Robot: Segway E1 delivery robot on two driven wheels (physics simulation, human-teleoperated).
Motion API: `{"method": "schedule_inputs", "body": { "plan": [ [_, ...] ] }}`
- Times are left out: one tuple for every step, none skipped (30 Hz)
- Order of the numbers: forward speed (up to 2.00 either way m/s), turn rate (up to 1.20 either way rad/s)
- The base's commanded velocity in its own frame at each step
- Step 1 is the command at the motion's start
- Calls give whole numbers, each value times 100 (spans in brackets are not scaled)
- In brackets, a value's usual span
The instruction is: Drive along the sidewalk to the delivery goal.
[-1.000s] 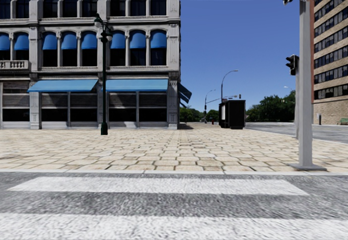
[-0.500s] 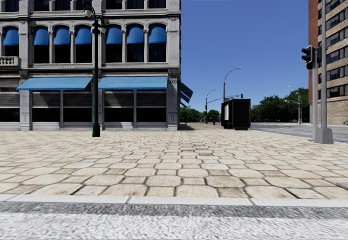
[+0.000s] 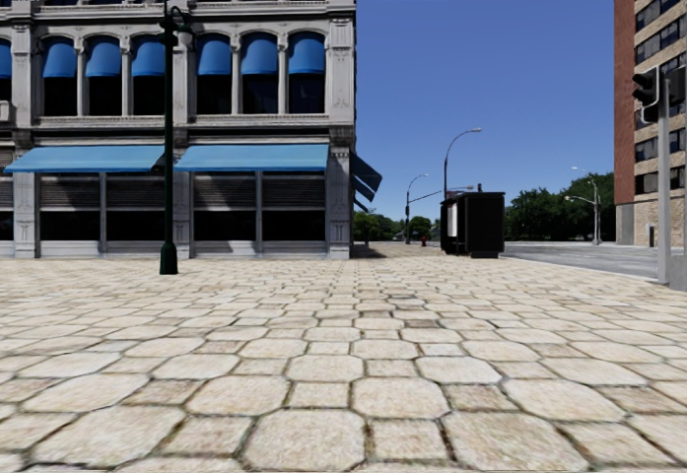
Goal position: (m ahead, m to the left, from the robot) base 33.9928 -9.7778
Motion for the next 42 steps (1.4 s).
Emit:
{"method": "schedule_inputs", "body": {
  "plan": [
    [200,-17],
    [200,-17],
    [200,-17],
    [200,-17],
    [200,-17],
    [200,-17],
    [200,-17],
    [200,-17],
    [200,-17],
    [200,-17],
    [200,-17],
    [200,-17],
    [200,-17],
    [200,-17],
    [200,-17],
    [200,-17],
    [200,-17],
    [200,-17],
    [200,-17],
    [200,-17],
    [200,-17],
    [200,-17],
    [200,-17],
    [200,-17],
    [200,-17],
    [200,-17],
    [200,-17],
    [200,-17],
    [200,-17],
    [200,-17],
    [200,-17],
    [200,-17],
    [200,-17],
    [200,-17],
    [200,-17],
    [200,-17],
    [200,-17],
    [200,-17],
    [200,-17],
    [200,-17],
    [200,-17],
    [200,-17]
  ]
}}
